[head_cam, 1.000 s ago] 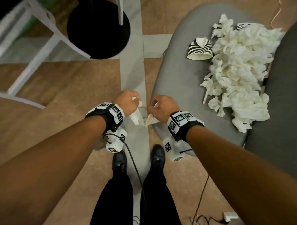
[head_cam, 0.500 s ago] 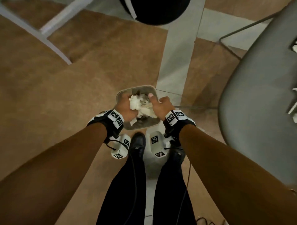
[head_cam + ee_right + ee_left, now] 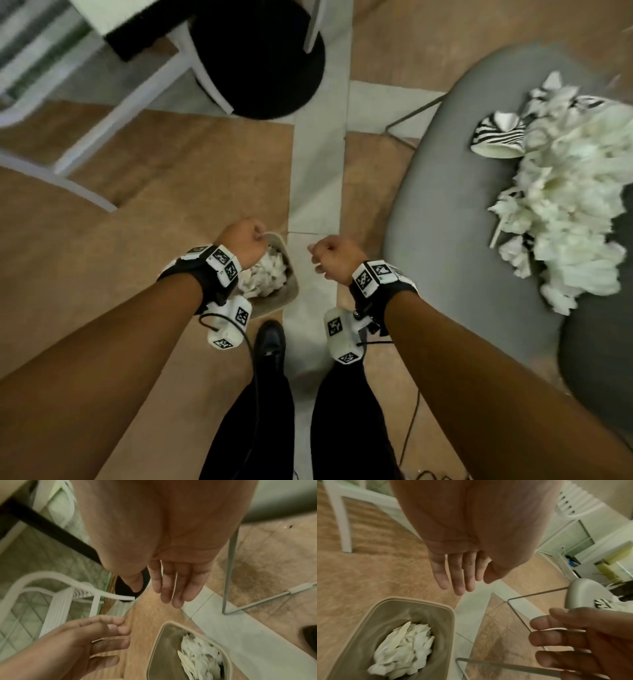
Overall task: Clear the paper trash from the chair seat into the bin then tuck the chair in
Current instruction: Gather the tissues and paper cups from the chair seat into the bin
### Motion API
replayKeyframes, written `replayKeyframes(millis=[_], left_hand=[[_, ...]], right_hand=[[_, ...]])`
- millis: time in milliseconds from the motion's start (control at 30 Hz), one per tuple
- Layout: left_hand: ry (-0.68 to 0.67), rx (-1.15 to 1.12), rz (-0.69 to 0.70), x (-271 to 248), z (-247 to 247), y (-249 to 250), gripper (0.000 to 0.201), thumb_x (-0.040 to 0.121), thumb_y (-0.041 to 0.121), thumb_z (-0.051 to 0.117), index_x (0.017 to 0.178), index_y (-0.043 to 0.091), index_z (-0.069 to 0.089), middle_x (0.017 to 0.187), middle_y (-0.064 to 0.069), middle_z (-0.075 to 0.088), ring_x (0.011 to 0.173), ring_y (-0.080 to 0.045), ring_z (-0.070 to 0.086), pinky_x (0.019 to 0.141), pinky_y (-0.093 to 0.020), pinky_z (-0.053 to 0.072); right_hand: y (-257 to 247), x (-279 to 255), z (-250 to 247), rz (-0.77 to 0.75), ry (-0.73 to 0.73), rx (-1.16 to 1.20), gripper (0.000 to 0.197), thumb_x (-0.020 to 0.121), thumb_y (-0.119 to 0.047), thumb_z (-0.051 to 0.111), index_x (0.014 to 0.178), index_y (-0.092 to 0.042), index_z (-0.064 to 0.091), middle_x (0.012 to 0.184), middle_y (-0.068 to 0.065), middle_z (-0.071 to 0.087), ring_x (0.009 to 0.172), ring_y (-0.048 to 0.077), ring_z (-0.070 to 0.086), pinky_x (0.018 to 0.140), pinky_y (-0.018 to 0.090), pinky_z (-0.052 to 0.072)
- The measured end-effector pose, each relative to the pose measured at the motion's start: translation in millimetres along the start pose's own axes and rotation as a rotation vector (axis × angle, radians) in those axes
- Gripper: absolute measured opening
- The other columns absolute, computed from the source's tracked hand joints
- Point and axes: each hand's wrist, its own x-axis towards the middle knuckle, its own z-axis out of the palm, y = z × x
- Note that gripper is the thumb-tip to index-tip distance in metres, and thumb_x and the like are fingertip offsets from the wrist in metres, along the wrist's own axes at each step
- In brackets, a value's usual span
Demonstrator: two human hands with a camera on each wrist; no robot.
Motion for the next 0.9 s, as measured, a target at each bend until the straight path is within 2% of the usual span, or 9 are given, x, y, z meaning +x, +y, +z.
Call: replayKeyframes(millis=[133,233,333,400,500,600,667,733,900], left_hand=[[-0.027,0.057,0.125,-2.9,1.5,73.0,0.019,0.093,0.008,0.054,0.108,0.012,0.065,0.100,-0.008,0.070,0.093,-0.027,0.066,0.089,-0.032,0.050],[-0.064,0.140,0.210,-0.6,19.9,132.3,0.017,0.090,0.014,0.053,0.100,0.024,0.062,0.089,-0.007,0.071,0.082,-0.028,0.068,0.082,-0.038,0.056],[-0.120,0.246,0.344,4.4,54.5,201.4,0.018,0.087,0.023,0.048,0.099,0.031,0.059,0.087,-0.002,0.070,0.079,-0.026,0.067,0.080,-0.038,0.057],[-0.139,0.306,0.473,4.5,84.6,250.9,0.021,0.087,0.022,0.049,0.105,0.028,0.059,0.095,-0.001,0.069,0.085,-0.026,0.066,0.083,-0.039,0.055],[-0.119,0.379,0.682,-0.8,136.0,323.6,0.034,0.085,0.017,0.057,0.119,0.021,0.057,0.120,-0.004,0.061,0.112,-0.026,0.056,0.096,-0.042,0.049],[-0.174,0.426,0.789,-12.3,182.5,383.1,0.043,0.089,0.018,0.057,0.132,0.018,0.051,0.131,-0.005,0.051,0.125,-0.025,0.045,0.103,-0.043,0.043],[-0.175,0.432,0.865,-15.3,206.5,407.9,0.047,0.088,0.015,0.057,0.134,0.016,0.049,0.132,-0.007,0.048,0.125,-0.027,0.044,0.101,-0.045,0.044],[-0.125,0.447,0.922,-13.8,223.8,422.6,0.055,0.084,0.011,0.060,0.136,0.016,0.046,0.132,-0.007,0.046,0.124,-0.027,0.043,0.100,-0.046,0.046],[0.054,0.786,0.978,-4.5,241.1,445.8,0.094,0.071,0.009,0.070,0.150,0.030,0.025,0.156,-0.012,0.018,0.141,-0.037,0.021,0.113,-0.053,0.028]], right_hand=[[3.3,-45.9,-83.2,-0.054,0.159,0.034,0.019,0.086,-0.032,0.059,0.076,-0.017,0.067,0.080,0.000,0.072,0.074,0.017,0.067,0.071,0.027,0.052],[35.3,-62.4,-142.9,-0.048,0.299,-0.028,0.021,0.091,-0.032,0.055,0.095,-0.017,0.069,0.092,0.006,0.074,0.091,0.026,0.068,0.084,0.032,0.054],[73.8,-74.1,-201.6,0.003,0.450,-0.027,0.024,0.092,-0.031,0.055,0.106,-0.016,0.066,0.102,0.007,0.072,0.098,0.027,0.066,0.085,0.031,0.050],[103.9,-79.9,-240.5,0.035,0.563,0.009,0.023,0.090,-0.030,0.056,0.108,-0.018,0.064,0.104,0.005,0.071,0.099,0.025,0.065,0.084,0.031,0.050],[149.0,-86.7,-290.8,0.066,0.765,0.007,0.025,0.088,-0.026,0.058,0.111,-0.018,0.059,0.113,0.004,0.062,0.103,0.023,0.061,0.085,0.033,0.050],[183.9,-90.0,-326.5,0.073,0.946,-0.205,0.048,0.080,-0.033,0.068,0.122,-0.020,0.049,0.130,0.004,0.045,0.116,0.026,0.048,0.096,0.042,0.047],[199.1,-85.7,-343.1,0.117,0.929,-0.310,0.075,0.073,-0.042,0.073,0.136,-0.023,0.037,0.142,0.003,0.040,0.122,0.029,0.042,0.102,0.044,0.043],[207.0,-79.9,-351.6,0.172,0.782,-0.369,0.081,0.074,-0.043,0.073,0.142,-0.030,0.031,0.142,0.003,0.046,0.122,0.032,0.044,0.102,0.047,0.039],[207.0,-77.1,-341.6,-0.008,0.662,-0.464,0.030,0.088,-0.028,0.052,0.115,-0.034,0.064,0.110,0.002,0.066,0.104,0.031,0.052,0.091,0.044,0.035]])
